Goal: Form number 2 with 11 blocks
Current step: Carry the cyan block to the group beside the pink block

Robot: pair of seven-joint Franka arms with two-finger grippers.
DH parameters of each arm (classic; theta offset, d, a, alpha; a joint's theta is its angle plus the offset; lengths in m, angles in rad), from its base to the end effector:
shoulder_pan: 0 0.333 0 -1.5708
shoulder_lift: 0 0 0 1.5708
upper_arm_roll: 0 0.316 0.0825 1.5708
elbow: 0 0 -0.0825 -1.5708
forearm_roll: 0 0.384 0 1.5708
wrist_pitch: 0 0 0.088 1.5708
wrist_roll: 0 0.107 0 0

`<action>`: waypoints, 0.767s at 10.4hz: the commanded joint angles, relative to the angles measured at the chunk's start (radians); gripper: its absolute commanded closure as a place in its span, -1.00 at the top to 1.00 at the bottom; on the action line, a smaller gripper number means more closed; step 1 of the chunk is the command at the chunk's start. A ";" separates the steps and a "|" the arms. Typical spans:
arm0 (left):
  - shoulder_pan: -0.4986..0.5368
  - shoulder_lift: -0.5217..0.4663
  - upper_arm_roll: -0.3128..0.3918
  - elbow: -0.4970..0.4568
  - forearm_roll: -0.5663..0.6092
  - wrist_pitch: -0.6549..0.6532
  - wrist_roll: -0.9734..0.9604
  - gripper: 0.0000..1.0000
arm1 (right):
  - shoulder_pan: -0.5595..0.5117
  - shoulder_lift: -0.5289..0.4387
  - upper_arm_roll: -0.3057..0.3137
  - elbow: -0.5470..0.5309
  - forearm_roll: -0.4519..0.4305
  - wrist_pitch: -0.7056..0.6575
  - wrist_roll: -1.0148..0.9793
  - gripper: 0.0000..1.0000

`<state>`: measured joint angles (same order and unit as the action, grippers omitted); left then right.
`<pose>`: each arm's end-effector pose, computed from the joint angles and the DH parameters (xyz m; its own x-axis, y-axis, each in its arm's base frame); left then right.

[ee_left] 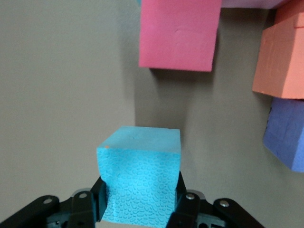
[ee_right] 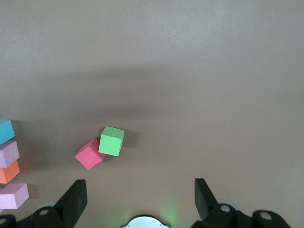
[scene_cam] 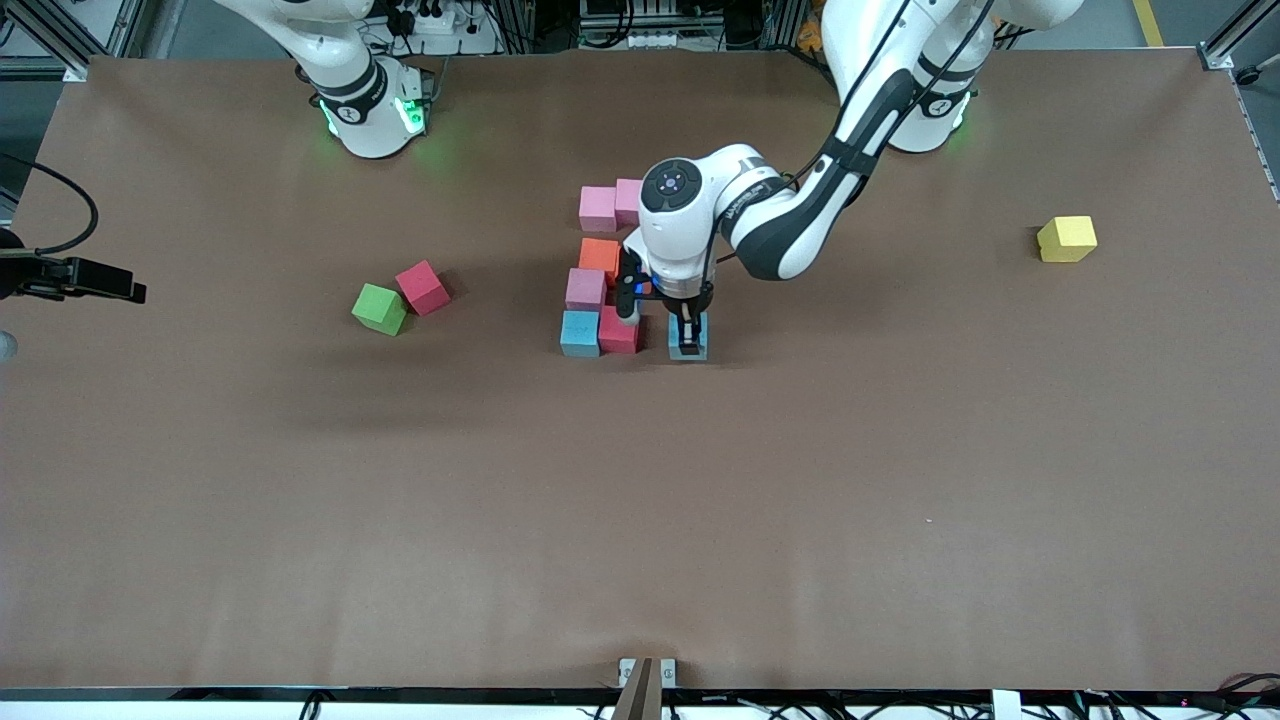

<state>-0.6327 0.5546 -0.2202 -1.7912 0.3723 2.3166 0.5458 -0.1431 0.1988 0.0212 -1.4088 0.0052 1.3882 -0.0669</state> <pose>0.4445 -0.4816 0.2467 -0.0452 -0.9940 -0.0996 -0.9912 0.0571 -0.1194 0.5882 -0.0727 0.5712 0.9750 -0.0506 -0.2165 -0.0571 -0.9981 -0.0239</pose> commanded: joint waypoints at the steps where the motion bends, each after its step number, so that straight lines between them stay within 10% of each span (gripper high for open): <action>1: -0.010 0.011 0.004 -0.011 0.039 0.044 -0.017 -1.00 | -0.015 0.004 0.006 0.008 0.012 -0.011 -0.013 1.00; 8: -0.053 0.051 0.005 -0.001 0.054 0.081 -0.079 -1.00 | -0.024 0.010 0.006 0.008 0.013 -0.011 -0.034 1.00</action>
<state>-0.6774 0.5964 -0.2201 -1.7936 0.3927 2.3793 0.5060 -0.1494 0.2062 0.0186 -1.4088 0.0052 1.3882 -0.0862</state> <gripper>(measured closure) 0.445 0.000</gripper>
